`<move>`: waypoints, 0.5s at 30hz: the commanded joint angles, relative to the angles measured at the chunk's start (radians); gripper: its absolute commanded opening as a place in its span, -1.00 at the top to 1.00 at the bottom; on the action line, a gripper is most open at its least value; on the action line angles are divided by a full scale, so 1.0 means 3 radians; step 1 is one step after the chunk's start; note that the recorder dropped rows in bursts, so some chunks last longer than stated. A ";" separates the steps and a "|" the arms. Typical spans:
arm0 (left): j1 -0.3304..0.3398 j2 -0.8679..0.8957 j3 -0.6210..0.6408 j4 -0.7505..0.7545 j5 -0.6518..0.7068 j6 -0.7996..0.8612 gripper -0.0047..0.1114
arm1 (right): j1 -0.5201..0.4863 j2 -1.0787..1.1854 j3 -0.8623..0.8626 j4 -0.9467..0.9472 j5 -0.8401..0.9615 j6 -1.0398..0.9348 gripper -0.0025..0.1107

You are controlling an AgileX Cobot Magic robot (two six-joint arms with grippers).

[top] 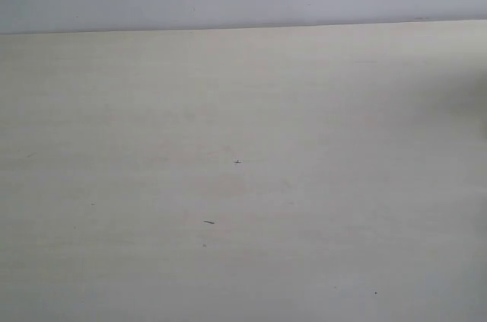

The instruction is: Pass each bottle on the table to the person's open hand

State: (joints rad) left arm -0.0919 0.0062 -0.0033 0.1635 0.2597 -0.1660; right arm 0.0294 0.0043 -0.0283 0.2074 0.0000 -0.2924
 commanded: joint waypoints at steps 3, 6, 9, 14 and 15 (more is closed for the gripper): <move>0.0006 -0.0021 0.0011 0.0023 -0.0018 0.0011 0.92 | -0.0019 -0.0014 0.0094 0.0033 0.0044 0.0107 0.96; 0.0006 -0.0021 0.0011 0.0023 -0.0018 0.0011 0.92 | -0.0019 -0.0014 0.0094 0.0050 0.0163 0.0108 0.96; 0.0006 -0.0021 0.0011 0.0023 -0.0018 0.0011 0.92 | -0.0019 -0.0014 0.0094 0.0084 0.0283 0.0108 0.96; 0.0006 -0.0021 0.0011 0.0023 -0.0018 0.0011 0.92 | -0.0019 -0.0014 0.0094 0.0084 0.0283 0.0108 0.96; 0.0006 -0.0021 0.0011 0.0023 -0.0018 0.0011 0.92 | -0.0019 -0.0014 0.0094 0.0084 0.0283 0.0108 0.96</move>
State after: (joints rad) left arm -0.0919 0.0062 -0.0033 0.1635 0.2604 -0.1640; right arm 0.0278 0.0043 -0.0046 0.2288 0.0858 -0.2633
